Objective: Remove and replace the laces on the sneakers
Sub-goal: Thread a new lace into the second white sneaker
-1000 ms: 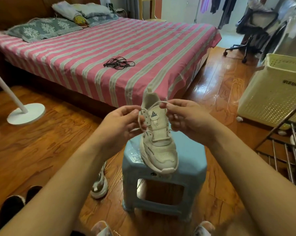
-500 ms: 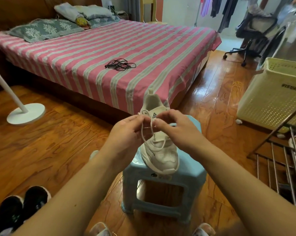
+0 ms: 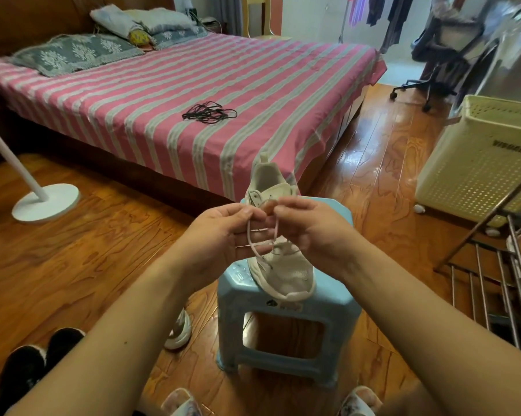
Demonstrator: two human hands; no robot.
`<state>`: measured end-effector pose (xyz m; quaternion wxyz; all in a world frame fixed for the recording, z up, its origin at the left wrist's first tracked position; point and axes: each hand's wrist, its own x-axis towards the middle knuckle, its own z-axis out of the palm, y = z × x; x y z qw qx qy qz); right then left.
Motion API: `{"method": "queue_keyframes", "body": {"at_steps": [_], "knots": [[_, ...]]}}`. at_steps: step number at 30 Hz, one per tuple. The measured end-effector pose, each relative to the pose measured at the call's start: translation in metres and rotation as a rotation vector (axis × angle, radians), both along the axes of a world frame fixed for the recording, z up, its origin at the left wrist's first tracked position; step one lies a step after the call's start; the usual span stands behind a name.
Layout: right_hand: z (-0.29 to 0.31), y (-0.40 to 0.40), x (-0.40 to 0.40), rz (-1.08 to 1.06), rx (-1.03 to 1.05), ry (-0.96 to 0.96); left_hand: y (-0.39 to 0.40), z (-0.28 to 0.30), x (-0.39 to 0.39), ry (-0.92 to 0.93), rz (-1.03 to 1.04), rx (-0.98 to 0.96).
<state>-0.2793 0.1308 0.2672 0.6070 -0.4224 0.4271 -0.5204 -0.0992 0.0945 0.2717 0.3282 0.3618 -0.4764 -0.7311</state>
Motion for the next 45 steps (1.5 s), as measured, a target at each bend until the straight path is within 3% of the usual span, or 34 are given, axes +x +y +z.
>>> {"method": "queue_keyframes", "body": {"at_steps": [3,5,10,13,14,15,17,19,22,25,32,37,39,41,43,45], "knots": [[0.017,-0.005,-0.029,-0.135,0.084,-0.610,-0.012,-0.005,0.008,-0.077,0.278,0.096],[0.025,-0.005,-0.060,-0.283,0.071,-0.799,-0.028,-0.018,0.024,-0.204,0.437,0.160],[0.026,0.002,-0.133,-0.659,-0.109,-0.695,-0.046,-0.042,0.050,-0.635,0.370,0.159],[0.014,0.003,-0.164,-0.846,-0.027,-0.488,-0.047,-0.047,0.044,-1.241,0.260,-0.215],[0.008,0.003,-0.167,-0.888,0.075,-0.341,-0.045,-0.045,0.038,-1.323,0.316,-0.387],[0.002,0.003,-0.165,-0.882,0.197,-0.175,-0.042,-0.041,0.029,-1.251,0.381,-0.559],[-0.007,0.004,-0.151,-0.715,0.391,0.012,-0.030,-0.030,0.004,-0.876,0.340,-0.832],[-0.004,0.007,-0.130,-0.479,0.437,-0.083,-0.006,-0.024,-0.027,-0.664,0.075,-0.968],[0.011,0.013,-0.104,-0.204,0.393,-0.429,0.021,-0.034,-0.067,-0.686,-0.200,-1.113],[0.015,0.016,-0.101,-0.124,0.359,-0.555,0.032,-0.040,-0.082,-0.763,-0.354,-1.199],[-0.005,0.008,-0.162,-0.448,0.320,-0.420,0.058,-0.040,-0.075,-0.823,-0.765,-1.240],[-0.020,0.006,-0.208,-0.878,0.206,0.049,0.067,-0.045,-0.064,-0.962,-1.003,-1.367],[-0.023,0.006,-0.205,-0.904,0.211,0.307,0.070,-0.042,-0.065,-0.942,-0.967,-1.445],[-0.019,0.003,-0.180,-0.759,0.252,0.443,0.064,-0.037,-0.067,-0.909,-0.770,-1.524],[-0.014,-0.002,-0.140,-0.535,0.313,0.392,0.046,-0.036,-0.064,-0.894,-0.353,-1.482],[-0.012,-0.003,-0.100,-0.342,0.312,0.331,0.020,-0.037,-0.056,-0.915,0.096,-1.289]]}}
